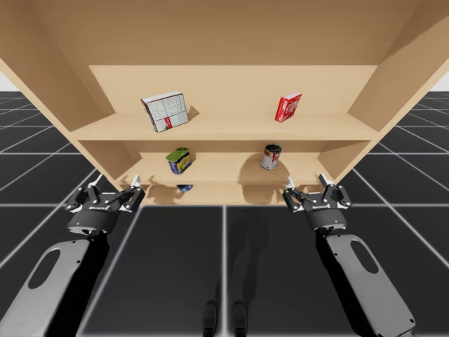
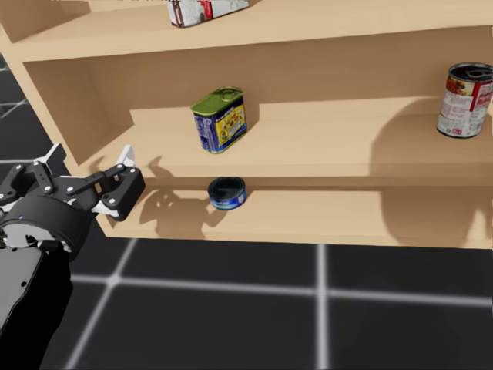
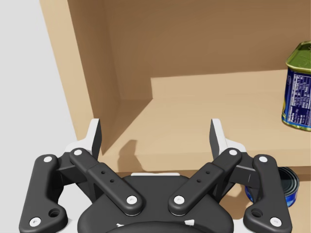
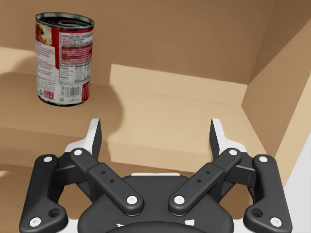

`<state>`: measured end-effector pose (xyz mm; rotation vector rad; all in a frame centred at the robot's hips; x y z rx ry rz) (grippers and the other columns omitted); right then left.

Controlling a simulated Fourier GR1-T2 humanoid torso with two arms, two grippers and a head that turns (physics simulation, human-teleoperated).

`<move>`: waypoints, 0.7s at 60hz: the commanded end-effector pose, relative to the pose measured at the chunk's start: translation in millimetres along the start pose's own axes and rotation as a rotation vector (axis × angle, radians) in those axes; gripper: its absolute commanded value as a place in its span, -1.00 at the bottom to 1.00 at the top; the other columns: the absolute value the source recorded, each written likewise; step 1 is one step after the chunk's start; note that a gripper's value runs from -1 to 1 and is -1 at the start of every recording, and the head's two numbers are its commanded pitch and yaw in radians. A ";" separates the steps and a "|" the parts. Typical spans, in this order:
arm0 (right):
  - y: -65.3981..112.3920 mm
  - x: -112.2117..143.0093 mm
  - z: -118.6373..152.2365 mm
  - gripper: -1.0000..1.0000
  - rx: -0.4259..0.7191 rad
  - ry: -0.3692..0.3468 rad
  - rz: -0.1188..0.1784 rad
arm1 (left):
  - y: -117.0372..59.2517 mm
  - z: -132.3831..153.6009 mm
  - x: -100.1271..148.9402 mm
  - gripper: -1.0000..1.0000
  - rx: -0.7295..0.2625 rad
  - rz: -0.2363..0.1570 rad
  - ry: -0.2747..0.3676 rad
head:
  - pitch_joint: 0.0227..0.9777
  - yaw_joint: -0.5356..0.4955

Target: Retrieve the tuna can from the shelves.

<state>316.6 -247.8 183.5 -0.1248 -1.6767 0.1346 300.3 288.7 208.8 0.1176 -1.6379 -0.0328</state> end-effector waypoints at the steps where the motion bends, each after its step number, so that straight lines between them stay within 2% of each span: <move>1: 2.1 -2.9 -0.1 -1.00 -0.002 0.015 0.000 | 0.4 -0.4 0.1 -1.00 0.002 0.002 -0.005 | 0.50 0.49; 8: 1.4 -3.2 -0.3 -1.00 -0.007 0.017 -0.003 | -1.4 -0.3 1.7 -1.00 0.000 0.028 -0.015 | 0.50 0.51; 14: 0.2 -3.4 -1.0 -1.00 -0.011 0.021 -0.011 | -9.0 3.2 6.9 -1.00 -0.067 0.111 0.007 | 0.48 0.51; 16: -0.6 -3.4 -1.1 -1.00 -0.017 0.023 -0.014 | -13.7 5.1 8.8 -1.00 -0.055 0.080 0.015 | 0.48 0.51; 17: -0.9 -3.5 -1.1 -1.00 -0.017 0.023 -0.014 | -16.1 7.9 9.3 -1.00 -0.088 0.112 0.012 | 0.47 0.51; 21: -1.4 -3.3 -0.9 -1.00 -0.018 0.024 -0.016 | -20.3 11.1 7.5 -1.00 -0.085 0.103 0.012 | 0.47 0.52; 23: -2.3 -3.0 -1.2 -1.00 -0.019 0.029 -0.037 | -22.0 13.9 3.4 -1.00 -0.098 0.122 0.027 | 0.47 0.53; 27: -2.8 -2.9 -1.2 -1.00 -0.020 0.031 -0.039 | -23.5 17.1 -5.4 -1.00 -0.091 0.149 0.074 | 0.46 0.55; 29: -3.4 -2.3 -1.0 -1.00 -0.026 0.039 -0.066 | -24.3 19.8 -15.0 -1.00 -0.097 0.146 0.083 | 0.46 0.55; 32: -4.4 -2.1 -0.9 -1.00 -0.025 0.032 -0.054 | -28.0 22.6 -28.8 -1.00 -0.094 0.138 0.105 | 0.45 0.54; 35: -5.3 -1.3 -1.0 -1.00 -0.021 0.029 -0.069 | -29.6 24.2 -36.6 -1.00 -0.093 0.129 0.119 | 0.45 0.54; 36: -5.2 -1.3 -1.0 -1.00 -0.017 0.030 -0.074 | -32.6 25.2 -44.4 -1.00 -0.078 0.111 0.122 | 0.45 0.54; 39: -5.7 -1.8 -1.4 -1.00 -0.017 0.028 -0.064 | -34.5 26.1 -50.8 -1.00 -0.083 0.109 0.140 | 0.45 0.54; 42: -5.9 -2.0 -1.7 -1.00 -0.015 0.030 -0.071 | -38.9 26.5 -59.8 -1.00 -0.083 0.097 0.163 | 0.44 0.54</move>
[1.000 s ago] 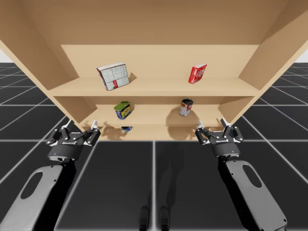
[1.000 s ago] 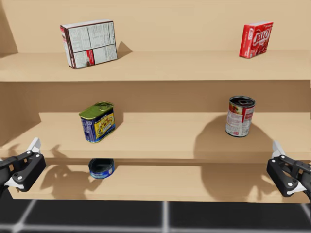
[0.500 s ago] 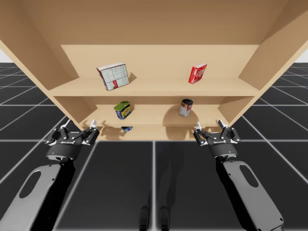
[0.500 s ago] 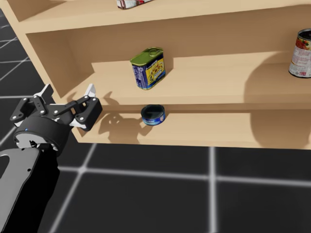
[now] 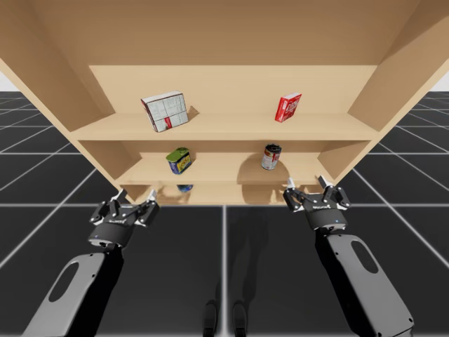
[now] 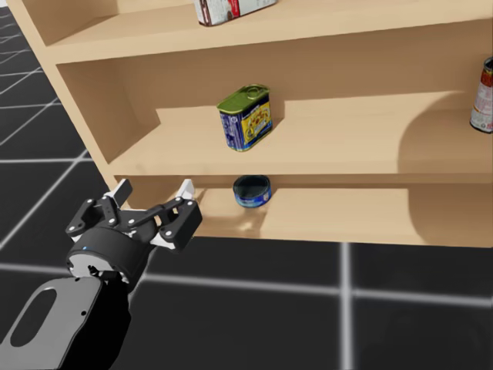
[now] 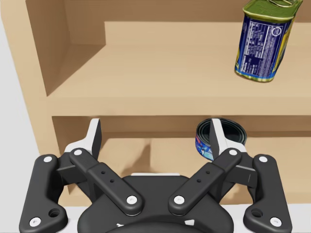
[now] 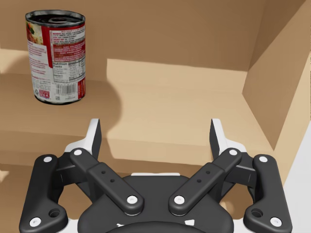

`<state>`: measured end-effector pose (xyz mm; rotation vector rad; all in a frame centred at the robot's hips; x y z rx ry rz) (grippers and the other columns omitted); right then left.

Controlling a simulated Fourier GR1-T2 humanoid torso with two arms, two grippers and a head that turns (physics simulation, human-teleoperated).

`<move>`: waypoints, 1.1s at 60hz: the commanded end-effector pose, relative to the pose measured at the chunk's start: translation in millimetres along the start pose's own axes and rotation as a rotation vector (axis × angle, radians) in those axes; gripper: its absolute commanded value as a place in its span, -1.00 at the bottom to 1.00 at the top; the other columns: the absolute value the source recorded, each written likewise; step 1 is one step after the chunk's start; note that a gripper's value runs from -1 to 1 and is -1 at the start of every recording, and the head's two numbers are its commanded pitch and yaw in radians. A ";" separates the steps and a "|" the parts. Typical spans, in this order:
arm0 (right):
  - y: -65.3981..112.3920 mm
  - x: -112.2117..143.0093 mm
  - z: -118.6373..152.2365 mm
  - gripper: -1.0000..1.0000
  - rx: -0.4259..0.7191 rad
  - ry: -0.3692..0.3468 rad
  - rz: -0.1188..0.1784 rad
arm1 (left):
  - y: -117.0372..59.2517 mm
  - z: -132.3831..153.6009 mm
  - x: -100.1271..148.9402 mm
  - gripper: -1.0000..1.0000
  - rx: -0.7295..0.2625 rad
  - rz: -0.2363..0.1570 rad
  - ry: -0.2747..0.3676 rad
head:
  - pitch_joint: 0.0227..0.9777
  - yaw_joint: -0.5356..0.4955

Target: Retrieve the tuna can from the shelves.

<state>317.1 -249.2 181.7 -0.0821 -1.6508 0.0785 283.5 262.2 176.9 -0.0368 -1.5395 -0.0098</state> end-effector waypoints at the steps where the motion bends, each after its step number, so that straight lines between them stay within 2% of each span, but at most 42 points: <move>1: -5.0 0.2 -1.8 -1.00 -0.005 0.001 -0.009 | -8.0 1.8 -34.7 -1.00 0.003 -0.015 0.066 | 0.44 0.54; 4: -5.0 0.1 -1.9 -1.00 -0.006 0.000 -0.008 | -10.7 0.9 -39.1 -1.00 -0.003 -0.017 0.079 | 0.44 0.55; 5: -5.0 0.1 -2.2 -1.00 -0.005 0.005 -0.021 | -14.9 -1.3 -44.0 -1.00 -0.014 -0.031 0.095 | 0.44 0.55; 11: -5.2 0.2 -2.4 -1.00 -0.004 0.007 -0.028 | -23.9 -8.4 -50.0 -1.00 -0.039 -0.057 0.116 | 0.44 0.56; 15: -5.0 0.1 -2.3 -1.00 0.001 0.004 -0.026 | -30.4 -17.4 -51.7 -1.00 -0.054 -0.055 0.124 | 0.45 0.57; 18: -5.0 0.3 -2.3 -1.00 0.015 0.009 -0.045 | -36.5 -25.0 -51.2 -1.00 -0.070 -0.049 0.131 | 0.44 0.56; 22: -5.5 0.1 -2.5 -1.00 0.011 0.007 -0.041 | -42.5 -32.8 -51.3 -1.00 -0.083 -0.058 0.134 | 0.44 0.56; 30: -5.2 0.2 -2.4 -1.00 0.011 0.013 -0.054 | -52.7 -53.1 -52.9 -1.00 -0.100 -0.035 0.164 | 0.44 0.56; 39: -5.2 0.4 -2.3 -1.00 0.013 0.016 -0.059 | -63.1 -74.8 -57.9 -1.00 -0.106 -0.054 0.185 | 0.44 0.56; 66: -5.4 0.6 -1.5 -1.00 0.013 0.024 -0.068 | -69.0 -126.6 -72.7 -1.00 -0.078 -0.041 0.241 | 0.44 0.54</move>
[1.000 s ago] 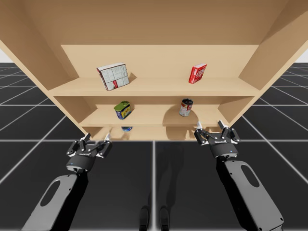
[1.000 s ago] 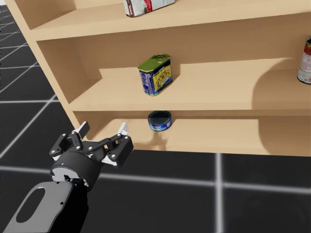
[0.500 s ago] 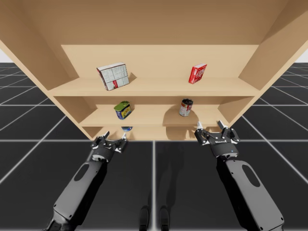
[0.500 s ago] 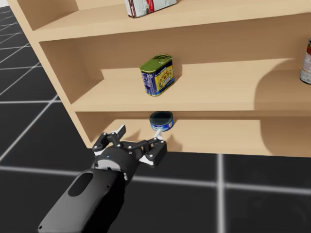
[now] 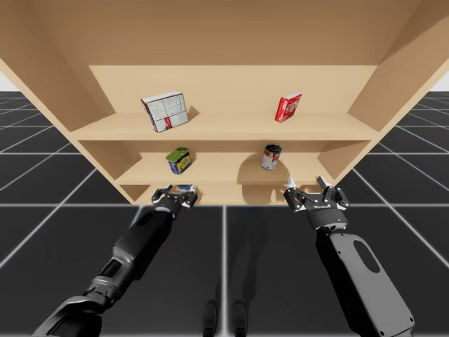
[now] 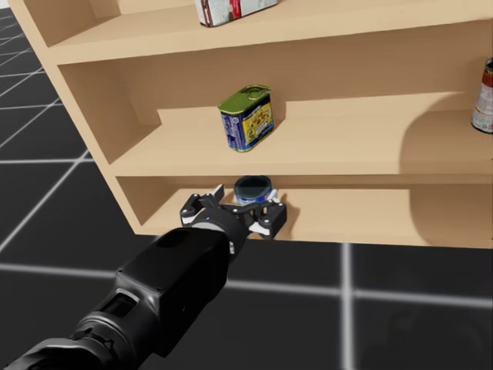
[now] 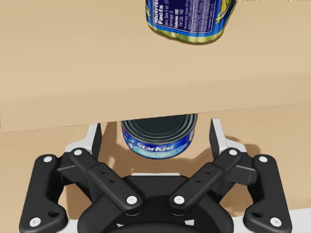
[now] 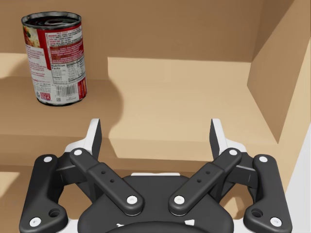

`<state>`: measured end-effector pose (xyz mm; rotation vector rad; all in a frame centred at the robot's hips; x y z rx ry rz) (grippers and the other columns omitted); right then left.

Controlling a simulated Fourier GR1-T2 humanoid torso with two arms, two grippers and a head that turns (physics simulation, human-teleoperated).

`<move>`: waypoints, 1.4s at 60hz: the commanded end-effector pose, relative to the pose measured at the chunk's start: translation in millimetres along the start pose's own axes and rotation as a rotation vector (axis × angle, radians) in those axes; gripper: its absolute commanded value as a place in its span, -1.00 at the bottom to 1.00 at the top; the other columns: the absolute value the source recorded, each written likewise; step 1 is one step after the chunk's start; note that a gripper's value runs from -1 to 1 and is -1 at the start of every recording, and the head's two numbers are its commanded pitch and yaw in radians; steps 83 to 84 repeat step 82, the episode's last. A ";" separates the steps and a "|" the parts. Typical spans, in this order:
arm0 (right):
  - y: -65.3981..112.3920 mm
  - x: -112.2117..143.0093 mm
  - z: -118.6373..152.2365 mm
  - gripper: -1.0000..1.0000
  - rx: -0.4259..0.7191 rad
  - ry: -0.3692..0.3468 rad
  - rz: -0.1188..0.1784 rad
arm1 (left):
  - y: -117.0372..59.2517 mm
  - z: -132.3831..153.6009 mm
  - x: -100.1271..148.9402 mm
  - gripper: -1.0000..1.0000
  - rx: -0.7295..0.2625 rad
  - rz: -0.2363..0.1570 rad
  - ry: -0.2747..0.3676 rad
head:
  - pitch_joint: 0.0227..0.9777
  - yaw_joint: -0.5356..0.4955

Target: Retrieve the tuna can from the shelves.

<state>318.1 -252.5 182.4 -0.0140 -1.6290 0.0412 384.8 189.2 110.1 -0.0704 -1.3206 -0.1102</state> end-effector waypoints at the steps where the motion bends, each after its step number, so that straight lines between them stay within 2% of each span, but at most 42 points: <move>1: -2.0 0.5 -0.5 -1.00 -0.005 0.001 -0.001 | 1.5 -23.6 -3.4 -1.00 0.010 0.003 0.023 | 0.44 0.54; 17: -3.3 0.8 -0.2 -1.00 -0.007 0.006 -0.006 | 4.4 -40.7 -7.7 -0.97 0.000 0.030 0.061 | 0.45 0.52; 18: -3.2 0.7 -0.2 -1.00 -0.007 0.006 -0.005 | 4.9 -42.7 -8.6 -0.49 -0.007 0.039 0.071 | 0.45 0.52; 19: -3.3 0.7 -0.2 -1.00 -0.007 0.007 -0.004 | 5.1 -42.9 -8.8 -0.21 -0.011 0.044 0.074 | 0.45 0.52; 20: -3.3 0.6 -0.2 -1.00 -0.008 0.007 -0.003 | 5.2 -43.2 -9.0 0.33 -0.013 0.049 0.078 | 0.45 0.52; 22: -3.4 0.7 -0.2 -1.00 -0.008 0.007 -0.005 | 6.2 -43.1 -9.3 0.89 -0.025 0.063 0.085 | 0.45 0.52; 23: -3.4 0.7 -0.2 -1.00 -0.008 0.007 -0.005 | 6.3 -42.7 -9.2 0.92 -0.027 0.068 0.086 | 0.45 0.52; 31: -3.9 0.7 0.0 -1.00 -0.011 0.007 -0.007 | 7.4 -33.6 -1.9 1.00 -0.050 0.097 0.079 | 0.45 0.51; 39: -4.7 0.7 -0.1 -1.00 -0.013 0.008 -0.009 | 9.5 -17.2 12.4 1.00 -0.065 0.099 0.049 | 0.45 0.51; 51: -4.9 0.2 -0.1 -1.00 -0.013 0.007 -0.007 | 13.2 17.6 19.8 1.00 -0.082 0.052 0.070 | 0.44 0.52; 67: -5.1 0.0 -0.2 -1.00 -0.014 0.006 -0.006 | 20.4 70.3 23.6 1.00 -0.111 0.032 0.112 | 0.44 0.54; 72: -5.0 0.0 -0.1 -1.00 -0.010 0.000 0.002 | 21.0 87.4 22.9 1.00 -0.134 0.044 0.157 | 0.43 0.54; 77: -4.4 -0.6 -0.1 -1.00 -0.004 -0.003 0.005 | 19.7 108.4 21.3 1.00 -0.152 0.028 0.186 | 0.42 0.54; 84: -4.0 -1.0 0.1 -1.00 -0.001 -0.003 0.006 | 18.6 124.7 23.8 1.00 -0.171 0.010 0.181 | 0.42 0.54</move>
